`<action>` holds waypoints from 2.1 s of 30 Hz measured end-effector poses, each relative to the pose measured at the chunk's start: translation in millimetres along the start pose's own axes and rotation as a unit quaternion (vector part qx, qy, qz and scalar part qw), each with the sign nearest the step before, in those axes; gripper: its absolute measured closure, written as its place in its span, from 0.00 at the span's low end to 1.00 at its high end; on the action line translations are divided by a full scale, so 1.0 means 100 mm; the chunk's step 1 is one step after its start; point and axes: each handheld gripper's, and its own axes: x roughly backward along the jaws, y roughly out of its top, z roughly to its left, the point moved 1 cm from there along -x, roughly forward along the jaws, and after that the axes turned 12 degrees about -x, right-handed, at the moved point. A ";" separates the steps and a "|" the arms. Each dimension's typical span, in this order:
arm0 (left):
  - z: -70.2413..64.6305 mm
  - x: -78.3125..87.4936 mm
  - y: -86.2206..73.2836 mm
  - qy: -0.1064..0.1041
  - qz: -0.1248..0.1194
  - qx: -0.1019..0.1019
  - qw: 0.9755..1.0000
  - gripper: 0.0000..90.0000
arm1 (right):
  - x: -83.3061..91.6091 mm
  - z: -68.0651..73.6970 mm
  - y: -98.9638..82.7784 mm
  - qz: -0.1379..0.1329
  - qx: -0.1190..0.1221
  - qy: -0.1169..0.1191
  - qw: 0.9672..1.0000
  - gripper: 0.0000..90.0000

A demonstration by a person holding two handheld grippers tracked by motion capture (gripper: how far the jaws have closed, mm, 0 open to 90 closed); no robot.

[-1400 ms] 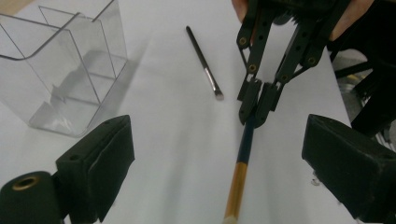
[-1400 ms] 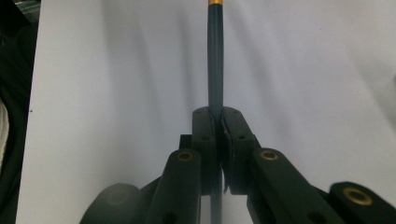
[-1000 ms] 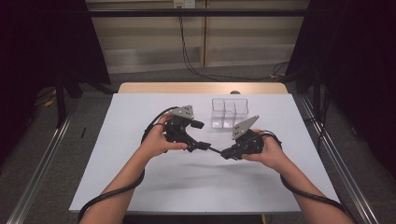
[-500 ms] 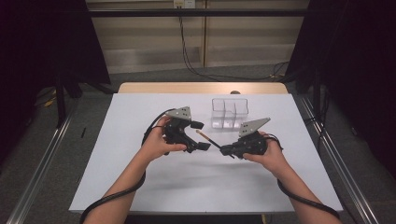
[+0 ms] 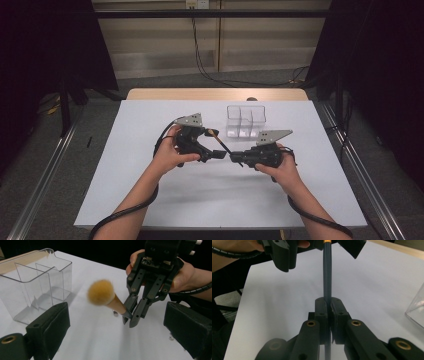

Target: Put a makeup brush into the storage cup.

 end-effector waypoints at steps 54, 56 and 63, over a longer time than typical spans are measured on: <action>-0.06 -0.10 -0.09 0.000 -0.107 0.045 0.993 0.92 | -0.12 0.04 0.00 -0.070 -0.040 -0.012 0.997 0.94; -0.06 -0.10 -0.10 0.002 -0.108 0.044 0.993 0.92 | -0.12 0.04 -0.01 -0.071 -0.042 -0.011 0.997 0.94; -0.07 -0.10 -0.10 0.005 -0.111 0.040 0.993 0.93 | -0.12 0.05 0.00 -0.068 -0.038 -0.016 0.997 0.93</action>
